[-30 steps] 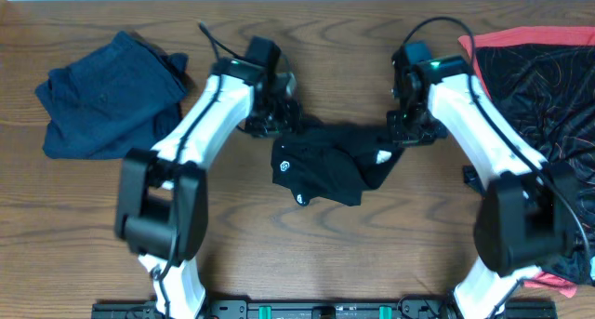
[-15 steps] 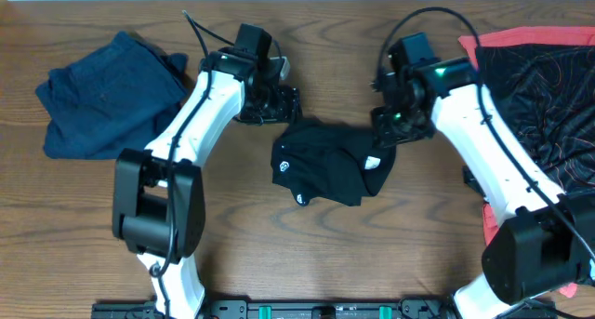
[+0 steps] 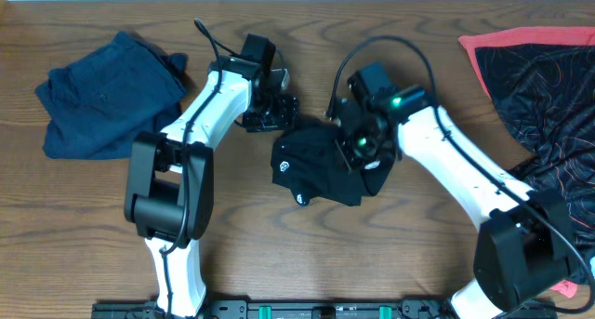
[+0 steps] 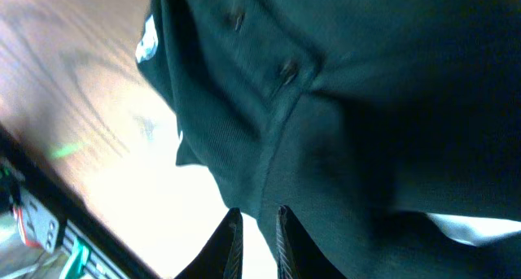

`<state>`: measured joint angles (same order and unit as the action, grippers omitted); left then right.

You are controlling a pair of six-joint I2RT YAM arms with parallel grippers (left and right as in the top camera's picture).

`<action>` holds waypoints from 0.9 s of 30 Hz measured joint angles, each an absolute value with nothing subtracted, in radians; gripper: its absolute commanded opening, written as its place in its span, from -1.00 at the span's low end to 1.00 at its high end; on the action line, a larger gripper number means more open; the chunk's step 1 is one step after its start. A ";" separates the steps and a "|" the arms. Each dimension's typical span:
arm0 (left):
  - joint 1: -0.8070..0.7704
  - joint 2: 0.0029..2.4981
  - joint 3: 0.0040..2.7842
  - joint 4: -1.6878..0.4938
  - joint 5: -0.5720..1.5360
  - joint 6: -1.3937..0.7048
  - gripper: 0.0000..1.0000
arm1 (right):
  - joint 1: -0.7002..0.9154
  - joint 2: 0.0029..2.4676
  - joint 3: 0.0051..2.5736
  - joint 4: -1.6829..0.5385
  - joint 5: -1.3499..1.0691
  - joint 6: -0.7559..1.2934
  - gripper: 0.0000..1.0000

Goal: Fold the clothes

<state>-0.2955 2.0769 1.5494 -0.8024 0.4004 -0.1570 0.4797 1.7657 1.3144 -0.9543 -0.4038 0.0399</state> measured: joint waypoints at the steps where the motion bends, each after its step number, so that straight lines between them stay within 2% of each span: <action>1: -0.298 2.088 1.549 -0.806 0.398 -0.157 0.40 | 0.484 1.768 1.294 -0.941 -0.413 0.040 -0.73; 7: -0.326 2.148 1.549 -0.864 0.385 -0.157 0.37 | 0.494 1.777 1.173 -0.899 -0.423 0.041 -0.71; 10: -0.341 2.151 1.550 -0.934 0.385 -0.160 0.24 | 0.492 1.777 1.137 -0.863 -0.356 0.058 -0.64; 13: -0.350 2.151 1.550 -1.028 0.366 -0.178 0.20 | 0.476 1.777 1.115 -0.827 -0.282 0.070 -0.61; 20: -0.357 2.152 1.524 -1.259 0.303 -0.339 0.20 | 0.407 1.777 1.111 -0.736 -0.171 0.067 -0.63; 23: -0.366 2.152 1.515 -1.282 0.309 -0.373 0.20 | 0.371 1.777 1.110 -0.678 -0.144 0.052 -0.56; 27: -0.398 2.146 1.515 -1.280 0.315 -0.397 0.20 | 0.340 1.777 1.110 -0.638 -0.127 0.029 -0.59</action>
